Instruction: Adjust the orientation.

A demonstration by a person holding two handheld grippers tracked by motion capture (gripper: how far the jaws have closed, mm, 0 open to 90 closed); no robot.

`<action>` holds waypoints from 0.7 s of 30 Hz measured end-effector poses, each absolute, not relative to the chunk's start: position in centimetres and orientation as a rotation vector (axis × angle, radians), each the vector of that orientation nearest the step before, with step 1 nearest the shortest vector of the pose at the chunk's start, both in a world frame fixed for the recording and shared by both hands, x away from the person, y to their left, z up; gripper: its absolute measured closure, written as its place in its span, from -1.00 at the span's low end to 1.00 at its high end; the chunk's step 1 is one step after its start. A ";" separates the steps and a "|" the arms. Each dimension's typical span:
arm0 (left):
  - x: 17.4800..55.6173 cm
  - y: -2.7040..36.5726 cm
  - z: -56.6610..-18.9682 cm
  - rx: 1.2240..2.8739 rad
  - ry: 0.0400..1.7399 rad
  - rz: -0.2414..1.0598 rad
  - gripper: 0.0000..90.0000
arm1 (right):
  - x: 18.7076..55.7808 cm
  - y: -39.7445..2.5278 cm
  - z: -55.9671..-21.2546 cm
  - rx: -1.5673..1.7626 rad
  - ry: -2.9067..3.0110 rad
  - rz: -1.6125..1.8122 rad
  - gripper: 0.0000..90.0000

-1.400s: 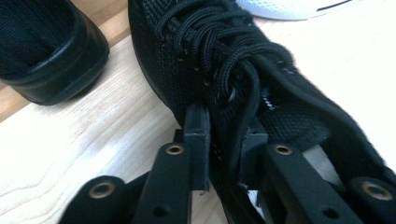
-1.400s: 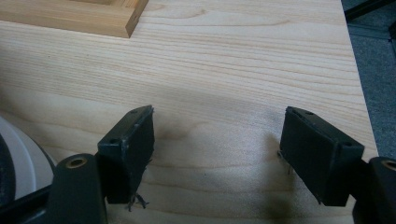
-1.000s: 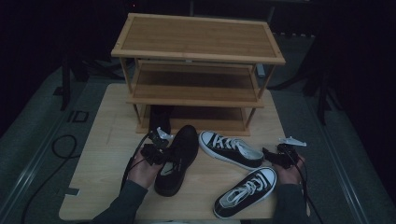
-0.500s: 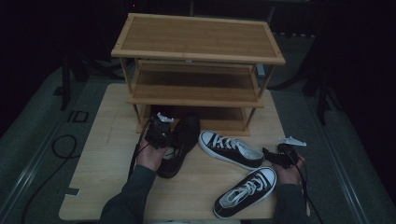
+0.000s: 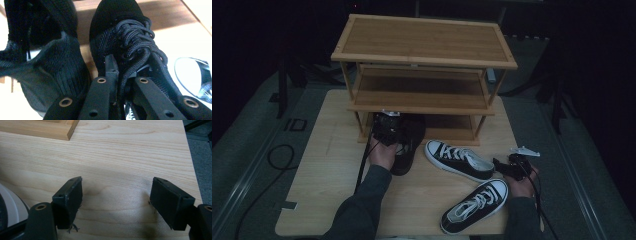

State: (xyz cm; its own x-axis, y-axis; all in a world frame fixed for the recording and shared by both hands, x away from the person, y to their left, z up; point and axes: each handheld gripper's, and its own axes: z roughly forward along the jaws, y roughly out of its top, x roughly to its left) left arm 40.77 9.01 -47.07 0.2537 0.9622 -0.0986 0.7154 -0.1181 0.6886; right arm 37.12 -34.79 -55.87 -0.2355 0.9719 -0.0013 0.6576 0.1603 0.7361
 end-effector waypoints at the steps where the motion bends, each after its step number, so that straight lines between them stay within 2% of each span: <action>1: 41.1 8.9 -47.4 1.887 1.530 0.508 0.94 | 37.1 -34.8 -55.9 1.542 1.961 0.859 -0.42; 6: 41.2 8.7 -47.9 1.914 1.501 0.508 0.84 | 37.1 -34.8 -55.9 1.541 1.961 0.860 -0.42; 9: 41.0 9.2 -47.7 1.938 1.456 0.490 0.54 | 37.1 -34.8 -55.9 1.541 1.962 0.860 -0.42; 15: 39.4 10.4 -46.6 1.954 1.389 0.460 0.21 | 37.1 -34.8 -55.9 1.540 1.962 0.860 -0.42; 21: 37.0 11.0 -45.7 1.973 1.306 0.461 0.15 | 37.1 -34.8 -55.9 1.542 1.961 0.860 -0.42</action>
State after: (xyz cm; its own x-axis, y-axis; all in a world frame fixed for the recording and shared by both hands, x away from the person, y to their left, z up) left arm 37.01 10.96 -45.71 0.4240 0.9013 -0.0885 0.6458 -0.2324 0.7273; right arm 37.13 -34.79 -55.86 -0.2355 0.9719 -0.0006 0.6577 0.1598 0.7361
